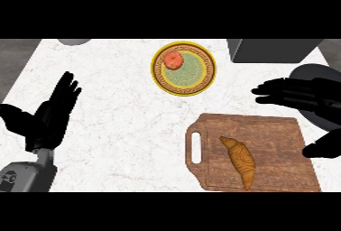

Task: Pick the croissant from the cutting board and place it in the pan

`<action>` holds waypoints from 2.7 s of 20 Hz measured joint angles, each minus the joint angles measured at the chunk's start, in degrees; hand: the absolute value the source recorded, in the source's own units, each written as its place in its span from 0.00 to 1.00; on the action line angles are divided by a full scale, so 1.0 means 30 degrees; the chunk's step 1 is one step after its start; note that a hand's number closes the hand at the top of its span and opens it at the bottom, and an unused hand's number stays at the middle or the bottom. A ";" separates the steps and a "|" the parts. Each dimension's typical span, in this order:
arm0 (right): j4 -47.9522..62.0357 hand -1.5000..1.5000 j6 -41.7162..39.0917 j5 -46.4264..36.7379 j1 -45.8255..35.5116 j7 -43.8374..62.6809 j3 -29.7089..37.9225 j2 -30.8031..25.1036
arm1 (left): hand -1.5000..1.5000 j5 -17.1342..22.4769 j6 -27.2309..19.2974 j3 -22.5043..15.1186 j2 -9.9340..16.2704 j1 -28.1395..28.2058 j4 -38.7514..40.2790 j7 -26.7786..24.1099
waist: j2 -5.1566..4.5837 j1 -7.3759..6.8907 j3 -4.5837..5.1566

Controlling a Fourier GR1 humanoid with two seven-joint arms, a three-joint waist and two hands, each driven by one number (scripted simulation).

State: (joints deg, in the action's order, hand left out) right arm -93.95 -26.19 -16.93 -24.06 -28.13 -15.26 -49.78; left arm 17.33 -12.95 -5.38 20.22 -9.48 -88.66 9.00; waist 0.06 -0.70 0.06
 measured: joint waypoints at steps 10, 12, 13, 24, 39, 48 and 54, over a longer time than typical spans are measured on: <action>-0.1760 0.00 -0.2931 -0.5440 -0.1620 0.4225 -0.4753 0.0451 | 0.50 -0.0218 -0.0069 0.0069 -0.0219 -0.0038 -0.0582 0.0617 | -0.0012 -0.0067 0.0010; -0.1919 0.00 -0.3777 -0.6301 -0.1767 0.4673 -0.5578 0.0481 | 0.50 -0.0141 0.0119 0.0335 -0.0137 -0.0064 -0.0443 0.0509 | -0.0019 -0.0016 0.0006; -0.2341 0.00 -0.4369 -0.6504 -0.1805 0.5078 -0.5768 0.0597 | 0.50 -0.0193 0.0180 0.0404 -0.0163 -0.0037 -0.0331 0.0396 | -0.0012 0.0042 0.0001; -0.5624 0.00 -0.4923 -1.1606 -0.0053 0.6738 -0.7517 0.1004 | 0.50 -0.0749 0.0450 0.0726 -0.0762 0.0239 -0.0355 0.0385 | 0.0015 0.0243 -0.0016; -0.6214 0.00 -0.5575 -1.6637 0.2305 0.7717 -0.8208 0.4353 | 0.50 -0.1438 0.1398 0.1861 -0.1348 0.0047 -0.0156 0.0562 | -0.0014 0.0215 -0.0018; -0.2897 0.00 -0.4805 -1.8874 0.1849 0.6813 -0.8005 0.6551 | 0.50 -0.2164 0.1413 0.1800 -0.2104 -0.0113 -0.0660 0.1205 | -0.0021 0.0163 -0.0020; -0.1419 0.00 -0.3974 -2.0216 0.2271 0.5700 -0.7713 0.6928 | 0.50 -0.2311 0.1760 0.2265 -0.2228 -0.0126 -0.0830 0.1498 | -0.0019 0.0188 -0.0020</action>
State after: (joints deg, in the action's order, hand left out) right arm -98.21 -38.12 -77.57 -17.25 -11.03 -38.40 -28.99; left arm 10.40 -7.67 1.42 13.54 -9.85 -91.16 13.50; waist 0.00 -0.13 0.00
